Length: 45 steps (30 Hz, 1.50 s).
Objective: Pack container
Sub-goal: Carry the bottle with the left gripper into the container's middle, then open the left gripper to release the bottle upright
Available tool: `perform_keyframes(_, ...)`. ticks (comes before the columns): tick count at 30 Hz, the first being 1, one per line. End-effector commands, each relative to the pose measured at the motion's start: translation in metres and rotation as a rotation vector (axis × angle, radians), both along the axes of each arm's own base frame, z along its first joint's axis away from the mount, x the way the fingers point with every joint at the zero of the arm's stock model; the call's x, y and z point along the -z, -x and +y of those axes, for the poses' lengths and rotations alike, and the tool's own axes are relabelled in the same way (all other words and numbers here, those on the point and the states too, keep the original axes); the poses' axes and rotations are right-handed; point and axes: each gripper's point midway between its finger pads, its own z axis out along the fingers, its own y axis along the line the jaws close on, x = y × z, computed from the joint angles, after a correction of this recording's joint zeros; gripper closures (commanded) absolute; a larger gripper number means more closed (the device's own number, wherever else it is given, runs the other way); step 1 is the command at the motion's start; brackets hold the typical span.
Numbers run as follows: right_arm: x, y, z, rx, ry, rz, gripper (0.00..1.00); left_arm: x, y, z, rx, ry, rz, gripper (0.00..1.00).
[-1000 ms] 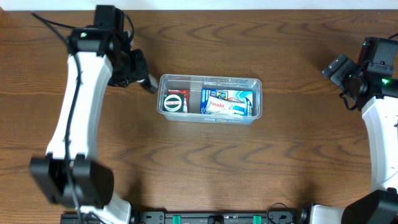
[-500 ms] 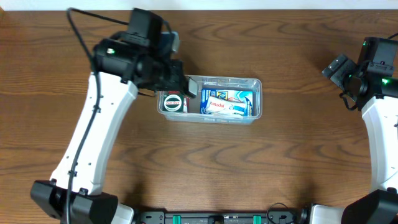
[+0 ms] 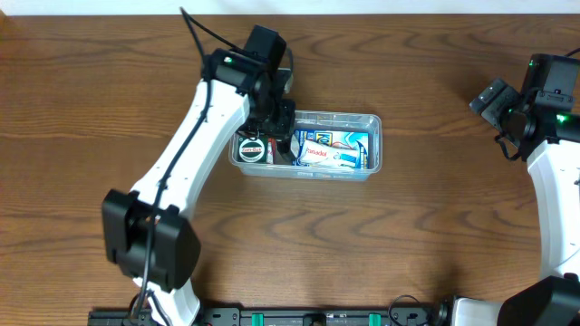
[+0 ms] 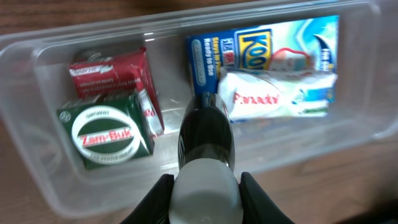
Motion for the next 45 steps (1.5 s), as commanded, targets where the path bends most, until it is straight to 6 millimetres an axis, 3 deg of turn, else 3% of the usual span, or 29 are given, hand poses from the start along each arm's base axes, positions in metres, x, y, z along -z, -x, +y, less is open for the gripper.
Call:
perform_keyframes(1, -0.011, 0.0, -0.002, 0.012, 0.005, -0.028, 0.01, 0.013, -0.006, 0.004, -0.002, -0.038, 0.002, 0.86)
perform_keyframes(8, -0.011, 0.0, -0.002, 0.012, 0.005, -0.028, 0.01, 0.032, -0.02, 0.007, -0.059, -0.081, -0.002, 0.86)
perform_keyframes(16, -0.011, 0.0, -0.002, 0.012, 0.005, -0.028, 0.01, 0.039, -0.032, 0.007, -0.073, -0.097, -0.035, 0.87)
perform_keyframes(30, -0.011, 0.0, -0.002, 0.012, 0.005, -0.028, 0.01, 0.059, -0.035, 0.009, -0.109, -0.126, 0.0, 0.87)
perform_keyframes(31, -0.011, 0.0, -0.002, 0.012, 0.005, -0.028, 0.01, 0.059, -0.035, 0.009, -0.109, -0.126, 0.0, 0.86)
perform_keyframes(33, -0.011, 0.0, -0.002, 0.012, 0.005, -0.028, 0.01, 0.059, -0.035, 0.009, -0.109, -0.126, 0.0, 0.7)
perform_keyframes(36, -0.011, 0.0, -0.002, 0.012, 0.005, -0.028, 0.01, 0.059, -0.034, 0.009, -0.109, -0.128, 0.004, 0.55)
perform_keyframes(45, -0.011, 0.0, -0.002, 0.012, 0.005, -0.028, 0.01, 0.055, -0.03, -0.001, -0.1, -0.066, 0.029, 0.5)
